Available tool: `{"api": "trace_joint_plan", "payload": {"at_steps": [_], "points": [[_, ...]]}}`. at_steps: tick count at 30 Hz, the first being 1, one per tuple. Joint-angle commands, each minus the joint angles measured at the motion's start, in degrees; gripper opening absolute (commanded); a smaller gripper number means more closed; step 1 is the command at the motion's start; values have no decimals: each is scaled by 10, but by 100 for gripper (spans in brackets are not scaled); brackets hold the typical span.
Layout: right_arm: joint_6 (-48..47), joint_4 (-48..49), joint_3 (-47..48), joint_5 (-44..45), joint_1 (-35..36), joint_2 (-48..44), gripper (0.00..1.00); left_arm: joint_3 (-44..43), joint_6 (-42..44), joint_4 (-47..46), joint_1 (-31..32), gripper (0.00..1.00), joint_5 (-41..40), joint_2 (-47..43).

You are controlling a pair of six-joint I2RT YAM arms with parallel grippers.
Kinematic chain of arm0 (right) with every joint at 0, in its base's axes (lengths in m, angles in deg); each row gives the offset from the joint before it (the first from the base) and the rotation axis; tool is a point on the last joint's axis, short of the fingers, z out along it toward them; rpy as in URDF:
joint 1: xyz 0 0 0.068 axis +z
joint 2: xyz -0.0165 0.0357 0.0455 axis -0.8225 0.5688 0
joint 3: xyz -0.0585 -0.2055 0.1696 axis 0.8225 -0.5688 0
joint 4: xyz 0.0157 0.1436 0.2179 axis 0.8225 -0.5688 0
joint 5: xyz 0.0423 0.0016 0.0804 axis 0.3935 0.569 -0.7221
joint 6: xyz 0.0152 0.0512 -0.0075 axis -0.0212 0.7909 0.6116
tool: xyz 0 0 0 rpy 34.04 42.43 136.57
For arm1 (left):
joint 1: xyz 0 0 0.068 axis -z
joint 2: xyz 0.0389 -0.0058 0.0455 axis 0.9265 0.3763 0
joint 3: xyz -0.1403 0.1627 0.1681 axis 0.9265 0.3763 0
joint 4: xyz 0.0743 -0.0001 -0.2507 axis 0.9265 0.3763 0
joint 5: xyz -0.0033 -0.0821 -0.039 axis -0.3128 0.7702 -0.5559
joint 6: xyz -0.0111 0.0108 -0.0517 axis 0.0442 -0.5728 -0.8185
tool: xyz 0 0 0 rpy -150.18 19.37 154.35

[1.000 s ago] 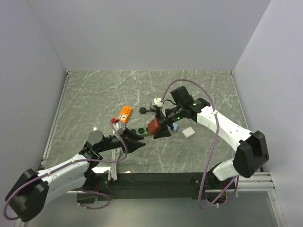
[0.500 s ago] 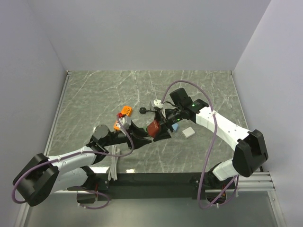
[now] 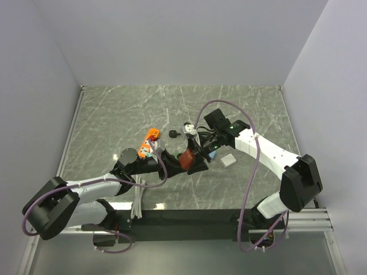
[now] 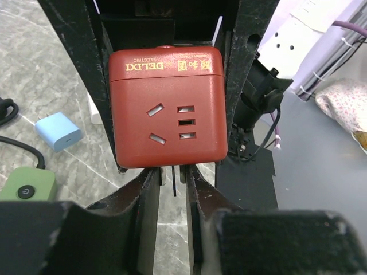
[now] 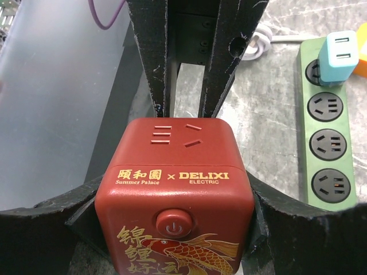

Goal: Insert the plug

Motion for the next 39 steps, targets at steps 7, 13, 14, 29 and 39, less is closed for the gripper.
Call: {"api": "trace_joint_plan", "payload": {"at_steps": [7,13,14,29,39], "points": [[122,139,-39,-27,12,-43,21,-18,21,-69,6,1,43,11],[213,233,-75,5,11,-104,89,-13,24,-75,6,1,66,1],[221,237,-77,10,11,-114,90,-13,24,-74,6,1,67,0],[429,421,-172,190,-31,-264,94,-13,56,-14,6,1,68,-35],[504,464,-203,269,-33,-319,100,-21,15,-43,6,1,97,-20]]}}
